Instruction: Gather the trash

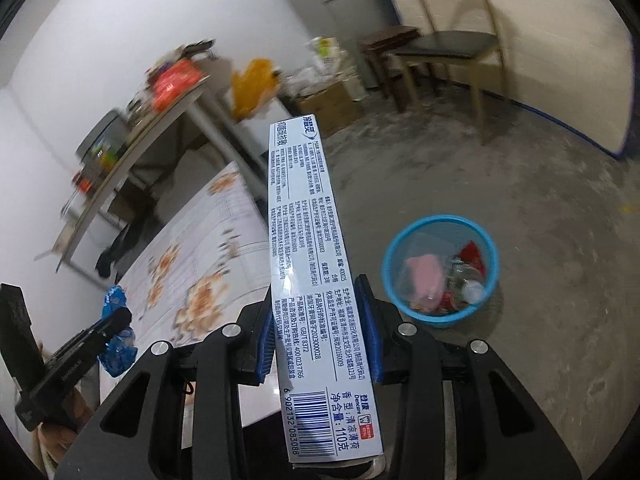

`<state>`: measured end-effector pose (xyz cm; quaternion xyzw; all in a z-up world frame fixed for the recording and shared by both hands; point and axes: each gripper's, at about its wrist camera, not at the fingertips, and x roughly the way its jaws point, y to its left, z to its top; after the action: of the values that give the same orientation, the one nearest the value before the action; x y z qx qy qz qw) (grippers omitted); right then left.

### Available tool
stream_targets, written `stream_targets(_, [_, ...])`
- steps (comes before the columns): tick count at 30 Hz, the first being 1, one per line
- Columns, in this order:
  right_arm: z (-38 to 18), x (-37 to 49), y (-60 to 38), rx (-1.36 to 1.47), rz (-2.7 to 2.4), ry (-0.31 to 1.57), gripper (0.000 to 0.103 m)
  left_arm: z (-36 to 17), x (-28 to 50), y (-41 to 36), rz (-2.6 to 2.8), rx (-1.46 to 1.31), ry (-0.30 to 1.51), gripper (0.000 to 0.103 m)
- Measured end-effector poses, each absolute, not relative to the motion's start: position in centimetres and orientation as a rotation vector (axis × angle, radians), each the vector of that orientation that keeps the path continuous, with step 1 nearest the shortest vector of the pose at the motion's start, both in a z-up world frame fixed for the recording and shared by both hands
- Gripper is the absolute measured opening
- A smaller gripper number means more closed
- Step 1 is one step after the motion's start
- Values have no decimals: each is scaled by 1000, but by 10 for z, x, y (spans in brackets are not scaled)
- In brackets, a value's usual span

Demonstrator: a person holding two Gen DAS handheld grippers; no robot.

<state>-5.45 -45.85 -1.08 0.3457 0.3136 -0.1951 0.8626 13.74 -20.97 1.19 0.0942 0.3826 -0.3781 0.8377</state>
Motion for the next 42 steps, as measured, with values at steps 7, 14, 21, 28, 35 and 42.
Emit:
stream_targets(7, [-56, -84, -497, 870, -461, 674, 36, -12, 135, -280, -923, 237, 960, 13])
stream_targets(14, [-125, -81, -528, 1057, -475, 733, 36, -63, 153, -360, -974, 294, 1158, 14])
stream_targets(21, [-191, -52, -569, 1214, -516, 785, 36, -110, 171, -437, -994, 393, 1264, 14])
stream_targets(28, [-246, -7, -624, 1304, -586, 756, 71, -140, 199, -505, -989, 403, 1272, 67])
stream_targets(35, [-290, -22, -606, 1381, -594, 804, 71, -152, 220, -484, -916, 329, 1353, 71])
stream_targets(42, [-252, -53, -578, 1211, -611, 827, 72, -106, 208, -433, -947, 297, 1241, 73])
